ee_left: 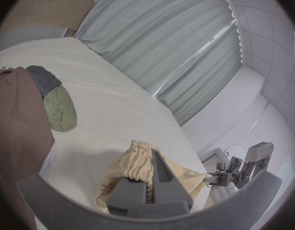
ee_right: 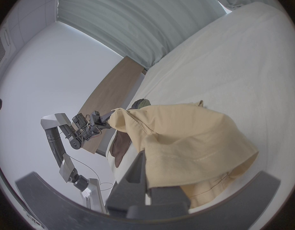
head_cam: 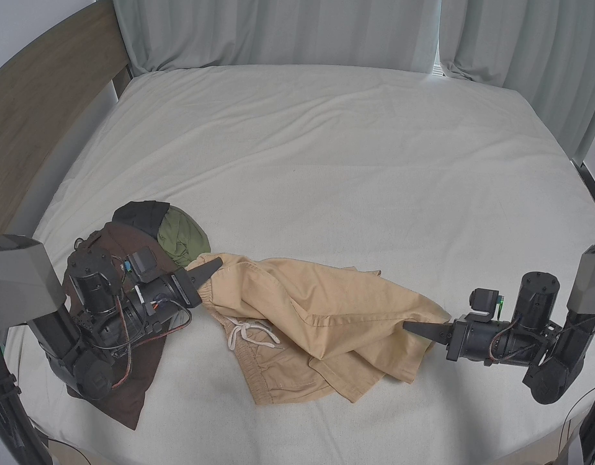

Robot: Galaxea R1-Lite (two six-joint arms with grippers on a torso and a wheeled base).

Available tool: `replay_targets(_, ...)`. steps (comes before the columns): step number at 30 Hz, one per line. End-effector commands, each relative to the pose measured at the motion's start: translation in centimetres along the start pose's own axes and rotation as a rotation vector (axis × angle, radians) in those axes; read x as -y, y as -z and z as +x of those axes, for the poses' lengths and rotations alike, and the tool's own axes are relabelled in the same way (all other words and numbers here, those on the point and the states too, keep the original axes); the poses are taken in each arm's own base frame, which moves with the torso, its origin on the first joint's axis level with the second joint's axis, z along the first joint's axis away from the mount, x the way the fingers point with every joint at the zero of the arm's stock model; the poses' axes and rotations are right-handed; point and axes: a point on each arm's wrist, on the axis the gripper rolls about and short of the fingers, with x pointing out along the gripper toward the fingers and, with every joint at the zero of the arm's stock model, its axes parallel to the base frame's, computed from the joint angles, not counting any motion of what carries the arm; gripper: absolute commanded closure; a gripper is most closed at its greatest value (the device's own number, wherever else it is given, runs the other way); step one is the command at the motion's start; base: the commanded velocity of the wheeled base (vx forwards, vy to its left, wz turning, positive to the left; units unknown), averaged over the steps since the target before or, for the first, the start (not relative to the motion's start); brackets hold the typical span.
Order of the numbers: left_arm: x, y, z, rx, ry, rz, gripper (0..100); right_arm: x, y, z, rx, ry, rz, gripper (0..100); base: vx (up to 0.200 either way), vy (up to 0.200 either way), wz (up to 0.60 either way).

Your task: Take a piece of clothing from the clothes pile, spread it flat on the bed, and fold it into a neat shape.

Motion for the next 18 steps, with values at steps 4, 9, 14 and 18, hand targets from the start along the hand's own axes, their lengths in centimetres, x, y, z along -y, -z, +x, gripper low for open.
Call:
replay_targets(4,1.6,-2.1,-0.3,0.078,0.052,0.031,100,-1.4,-1.8,-1.2,0.076,-0.027,-0.052,100,0.000,0.000,0.00)
replay_targets(9,2.3,-3.2,-0.4,0.113,0.083,0.049,100,-1.5,-2.7,-1.8,0.116,-0.024,-0.073,100,0.000,0.000,0.00)
replay_targets(14,2.7,-3.7,-0.5,0.126,0.104,0.059,100,-2.0,-3.6,-2.2,0.154,-0.034,-0.099,100,0.000,0.000,0.00)
replay_targets(18,3.1,-4.0,-0.8,0.129,0.124,0.069,100,-2.3,-3.9,-2.5,0.170,-0.041,-0.112,100,0.000,0.000,0.00)
